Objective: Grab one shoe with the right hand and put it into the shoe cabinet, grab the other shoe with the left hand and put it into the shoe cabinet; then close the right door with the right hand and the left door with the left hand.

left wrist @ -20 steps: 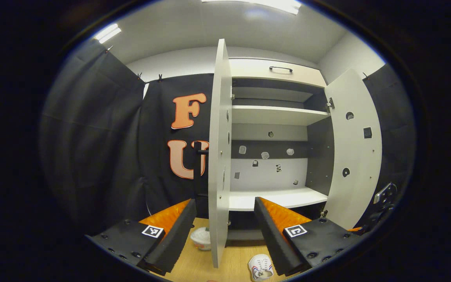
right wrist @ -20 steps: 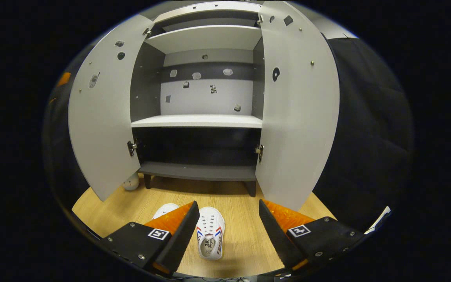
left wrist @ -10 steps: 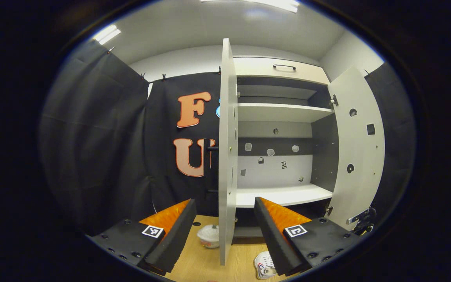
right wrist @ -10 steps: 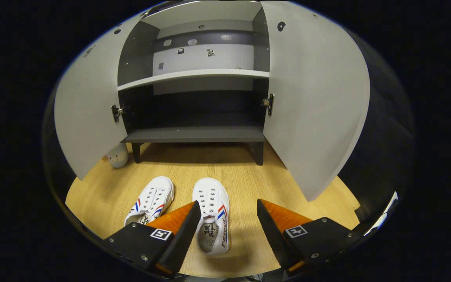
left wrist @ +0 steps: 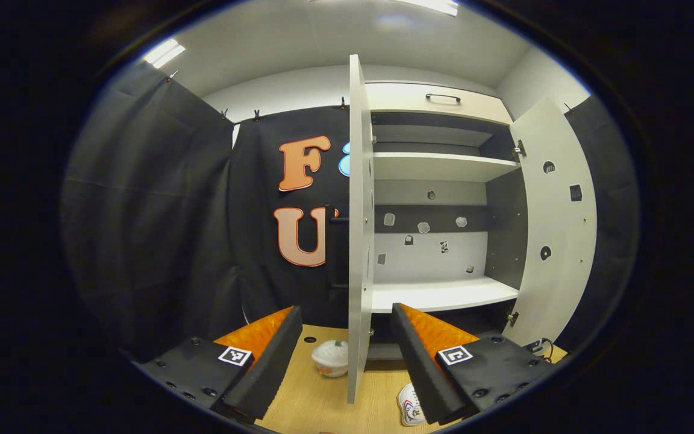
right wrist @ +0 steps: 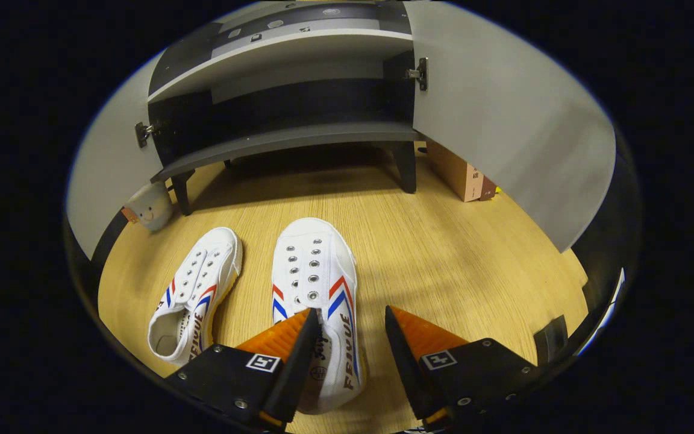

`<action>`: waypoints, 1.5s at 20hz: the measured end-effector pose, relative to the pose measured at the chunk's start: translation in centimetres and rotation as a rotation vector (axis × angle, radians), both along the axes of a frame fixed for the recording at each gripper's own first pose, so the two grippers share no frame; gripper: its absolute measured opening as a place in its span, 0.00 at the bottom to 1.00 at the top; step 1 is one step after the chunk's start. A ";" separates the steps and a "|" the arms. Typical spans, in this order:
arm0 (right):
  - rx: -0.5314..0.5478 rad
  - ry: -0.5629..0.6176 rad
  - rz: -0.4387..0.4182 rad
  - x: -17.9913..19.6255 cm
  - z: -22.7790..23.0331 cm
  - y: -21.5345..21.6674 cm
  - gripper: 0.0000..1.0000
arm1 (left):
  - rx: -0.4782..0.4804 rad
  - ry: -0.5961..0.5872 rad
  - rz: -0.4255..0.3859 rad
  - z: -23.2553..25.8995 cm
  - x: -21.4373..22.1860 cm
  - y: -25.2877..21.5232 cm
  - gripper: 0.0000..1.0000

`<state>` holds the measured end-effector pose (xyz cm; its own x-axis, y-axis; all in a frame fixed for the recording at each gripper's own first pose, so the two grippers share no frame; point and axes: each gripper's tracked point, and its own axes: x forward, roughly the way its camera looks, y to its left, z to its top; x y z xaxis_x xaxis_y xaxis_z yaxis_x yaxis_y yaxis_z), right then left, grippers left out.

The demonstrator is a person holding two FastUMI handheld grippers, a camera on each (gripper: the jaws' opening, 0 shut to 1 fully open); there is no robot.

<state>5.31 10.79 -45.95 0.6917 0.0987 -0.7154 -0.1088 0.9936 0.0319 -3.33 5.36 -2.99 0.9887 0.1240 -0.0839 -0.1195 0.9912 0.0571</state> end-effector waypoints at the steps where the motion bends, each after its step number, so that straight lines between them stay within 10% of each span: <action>1: 0.001 0.003 0.008 0.2 -0.3 0.1 0.68 | 0.001 0.005 0.002 -0.1 0.0 0.0 0.96; 5: -0.007 0.029 0.004 0.3 -1.1 0.7 0.22 | 0.004 0.022 0.007 -0.7 0.1 0.1 0.96; 9: -0.032 0.035 -0.033 0.4 -0.5 0.2 0.01 | 0.011 0.026 0.004 -0.8 0.1 0.0 0.96; 30: 0.090 -0.241 -0.012 2.8 28.0 4.2 0.00 | -0.002 0.002 -0.035 -1.1 2.0 -1.4 0.99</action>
